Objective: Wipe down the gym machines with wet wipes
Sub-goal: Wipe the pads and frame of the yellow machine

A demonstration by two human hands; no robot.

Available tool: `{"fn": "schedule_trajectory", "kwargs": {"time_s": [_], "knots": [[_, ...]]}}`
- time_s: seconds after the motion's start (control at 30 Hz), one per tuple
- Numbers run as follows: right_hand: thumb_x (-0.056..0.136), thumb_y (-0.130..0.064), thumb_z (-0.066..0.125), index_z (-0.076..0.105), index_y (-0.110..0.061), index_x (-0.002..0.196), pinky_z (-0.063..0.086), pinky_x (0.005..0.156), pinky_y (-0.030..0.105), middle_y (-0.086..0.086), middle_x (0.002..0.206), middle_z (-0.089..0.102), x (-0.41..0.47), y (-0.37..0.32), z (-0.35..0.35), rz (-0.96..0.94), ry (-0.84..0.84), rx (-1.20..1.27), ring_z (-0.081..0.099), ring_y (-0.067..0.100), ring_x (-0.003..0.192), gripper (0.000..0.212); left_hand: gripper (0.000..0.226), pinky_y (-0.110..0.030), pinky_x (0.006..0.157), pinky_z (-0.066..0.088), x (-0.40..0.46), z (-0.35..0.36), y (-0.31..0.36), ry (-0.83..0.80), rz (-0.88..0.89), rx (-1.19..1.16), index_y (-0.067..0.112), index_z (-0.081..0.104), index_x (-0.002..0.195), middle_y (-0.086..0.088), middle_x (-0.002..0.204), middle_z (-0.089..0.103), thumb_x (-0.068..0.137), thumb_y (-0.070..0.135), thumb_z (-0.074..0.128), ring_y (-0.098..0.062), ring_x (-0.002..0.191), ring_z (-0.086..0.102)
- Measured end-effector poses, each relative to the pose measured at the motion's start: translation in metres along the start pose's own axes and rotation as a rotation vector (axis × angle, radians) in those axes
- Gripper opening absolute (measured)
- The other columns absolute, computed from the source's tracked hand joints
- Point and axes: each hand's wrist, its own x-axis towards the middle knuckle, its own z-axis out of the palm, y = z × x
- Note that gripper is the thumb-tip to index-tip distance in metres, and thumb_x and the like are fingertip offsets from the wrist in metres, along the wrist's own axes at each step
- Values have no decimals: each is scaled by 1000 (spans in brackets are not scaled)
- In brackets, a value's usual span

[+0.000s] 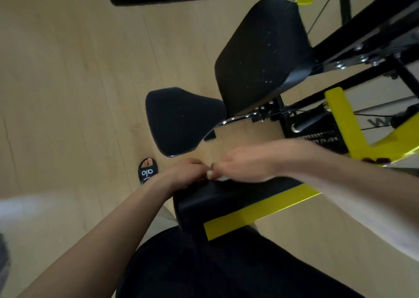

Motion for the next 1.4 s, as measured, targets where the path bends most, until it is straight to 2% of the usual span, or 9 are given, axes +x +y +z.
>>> {"fn": "schedule_trajectory", "kwargs": {"time_s": [0.1,0.2,0.3,0.43,0.73,0.87,1.0,1.17,1.4], "knots": [[109,-51,25,59,-26,127,39,88,37,6,130,59,-21,24,12,53,77,-20,54,23,107,45,26,-44,104,48,7,2,11,-28,8,127,21,72,103,-3,113,68,100,28,48,-20,108,63],[108,-50,27,56,-21,136,39,102,40,12,148,52,-38,111,2,345,180,-23,50,32,132,50,24,-28,93,46,9,6,17,-77,42,276,31,68,111,7,114,66,103,42,49,-7,102,60],[109,-38,26,59,-14,120,44,103,40,14,134,60,-51,167,9,499,252,-36,56,33,118,42,32,-32,95,50,11,10,27,-55,46,284,30,66,114,7,109,69,97,55,55,-12,104,64],[111,-18,29,60,-15,124,45,96,38,12,129,60,-63,171,44,428,543,159,56,28,115,33,51,-43,106,46,21,29,59,-91,71,387,34,67,117,9,116,68,88,72,48,-13,108,63],[111,-17,32,60,-3,128,40,79,30,13,124,63,-26,164,22,240,584,385,59,30,111,37,40,-46,104,49,49,88,143,-51,237,286,31,59,129,1,112,69,95,53,54,-18,107,66],[111,-20,28,64,-12,127,35,87,28,-2,118,58,-32,174,21,150,631,531,49,13,106,40,9,-35,99,50,63,104,171,-138,266,65,36,62,104,3,109,69,95,31,61,-16,107,65],[112,-25,31,60,-15,134,43,105,39,5,133,61,-32,182,31,148,799,748,55,23,124,38,24,-14,72,51,75,109,184,-150,314,103,31,59,113,7,106,66,95,18,68,-6,95,65],[110,-32,38,52,-29,143,42,86,26,-11,128,59,-36,181,44,216,1199,1096,55,9,116,36,29,-24,64,50,97,104,204,9,397,81,7,57,123,-4,96,62,95,13,66,-16,81,60],[101,-13,51,63,-16,122,56,79,24,-4,105,68,-22,189,63,508,1915,1229,68,12,95,24,23,-19,66,54,129,111,223,80,594,272,20,56,113,3,103,62,92,16,66,-11,93,64]]}}
